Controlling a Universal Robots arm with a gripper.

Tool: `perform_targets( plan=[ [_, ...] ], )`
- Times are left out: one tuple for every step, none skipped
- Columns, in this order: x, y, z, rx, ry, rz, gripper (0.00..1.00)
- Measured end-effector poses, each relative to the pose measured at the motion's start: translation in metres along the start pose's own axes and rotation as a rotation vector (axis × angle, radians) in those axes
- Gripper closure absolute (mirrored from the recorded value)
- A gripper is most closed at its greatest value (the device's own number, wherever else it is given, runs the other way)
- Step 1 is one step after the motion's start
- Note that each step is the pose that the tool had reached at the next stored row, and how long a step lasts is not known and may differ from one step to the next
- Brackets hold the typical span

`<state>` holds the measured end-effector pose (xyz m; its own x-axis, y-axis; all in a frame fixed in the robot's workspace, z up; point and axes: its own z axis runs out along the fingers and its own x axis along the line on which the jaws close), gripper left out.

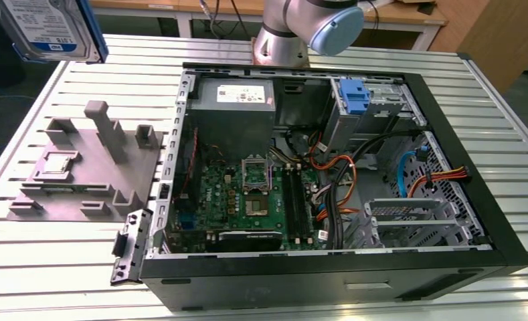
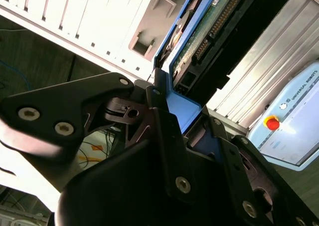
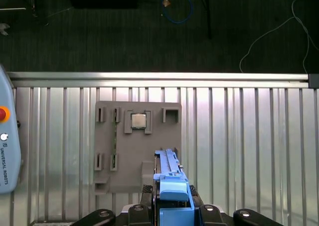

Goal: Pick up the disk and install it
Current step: 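Pick up the disk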

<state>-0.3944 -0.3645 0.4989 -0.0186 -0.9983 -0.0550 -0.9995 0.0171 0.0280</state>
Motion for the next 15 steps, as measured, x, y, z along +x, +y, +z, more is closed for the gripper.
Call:
perform_targets(
  plan=[
    [0.0000,-0.0003,0.0000,0.0000,0.0000,0.000,0.63],
    [0.0000,-0.0006,-0.0001,-0.0001,0.0000,0.000,0.63],
    [0.0000,-0.0008,-0.0001,-0.0001,0.0000,0.000,0.63],
    [0.0000,-0.0010,0.0000,0.0001,0.0000,0.000,0.63],
    [0.0000,-0.0012,0.0000,0.0000,0.0000,0.000,0.63],
    [0.0000,-0.0015,-0.0001,-0.0001,0.0001,0.000,0.63],
    [0.0000,-0.0017,-0.0001,0.0000,0.0000,0.000,0.63],
    [0.0000,-0.0019,-0.0001,-0.0001,0.0000,0.000,0.63],
    [-0.0001,-0.0022,-0.0001,0.0000,0.0001,0.000,0.63],
    [-0.0001,-0.0025,-0.0001,-0.0001,0.0001,0.000,0.63],
    [-0.0001,-0.0027,-0.0001,0.0000,0.0000,0.000,0.63],
    [-0.0001,-0.0029,-0.0001,-0.0001,0.0000,0.000,0.63],
    [-0.0001,-0.0032,-0.0001,-0.0001,0.0000,0.000,0.63],
    [-0.0001,-0.0034,-0.0001,-0.0001,0.0000,0.000,0.63],
    [-0.0001,-0.0036,-0.0001,0.0000,0.0000,0.000,0.63]
  ],
)
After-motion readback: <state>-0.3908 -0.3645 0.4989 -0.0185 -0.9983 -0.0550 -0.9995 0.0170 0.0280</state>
